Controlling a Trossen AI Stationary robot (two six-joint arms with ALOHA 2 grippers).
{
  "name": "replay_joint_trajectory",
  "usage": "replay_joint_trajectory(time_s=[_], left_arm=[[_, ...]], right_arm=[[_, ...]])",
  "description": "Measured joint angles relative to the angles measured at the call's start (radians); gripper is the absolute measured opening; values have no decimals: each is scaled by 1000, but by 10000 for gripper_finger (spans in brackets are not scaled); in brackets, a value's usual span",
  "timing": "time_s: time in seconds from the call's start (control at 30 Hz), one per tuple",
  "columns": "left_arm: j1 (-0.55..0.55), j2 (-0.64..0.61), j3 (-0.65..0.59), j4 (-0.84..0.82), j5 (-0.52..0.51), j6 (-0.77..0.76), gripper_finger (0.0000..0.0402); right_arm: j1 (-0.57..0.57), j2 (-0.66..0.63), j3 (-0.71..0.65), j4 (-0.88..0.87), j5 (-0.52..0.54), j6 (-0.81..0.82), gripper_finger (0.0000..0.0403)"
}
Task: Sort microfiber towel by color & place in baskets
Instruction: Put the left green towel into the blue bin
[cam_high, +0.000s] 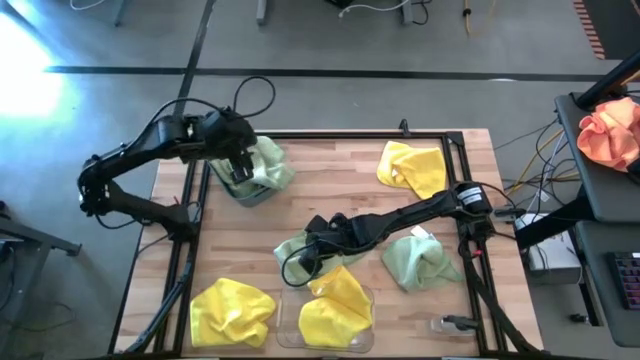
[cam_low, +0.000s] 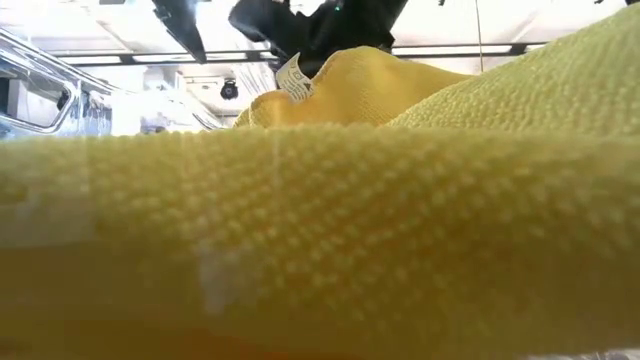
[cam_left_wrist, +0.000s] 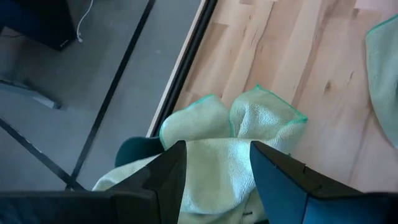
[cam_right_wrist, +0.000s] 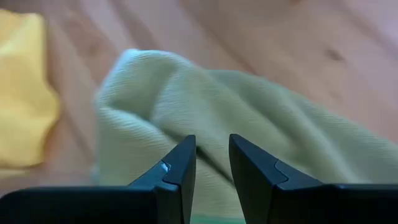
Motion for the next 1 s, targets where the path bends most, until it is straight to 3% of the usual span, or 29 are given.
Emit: replay_joint_trajectory(time_s=[0.47,1.0], left_arm=[[0,-59,0,-88,0,-67,162],[0,-101,0,-94,1,-93,162]], right_arm=[[-4,62,0,44,-135,-1,91],[-17,130,1,142,-136,-2,76]])
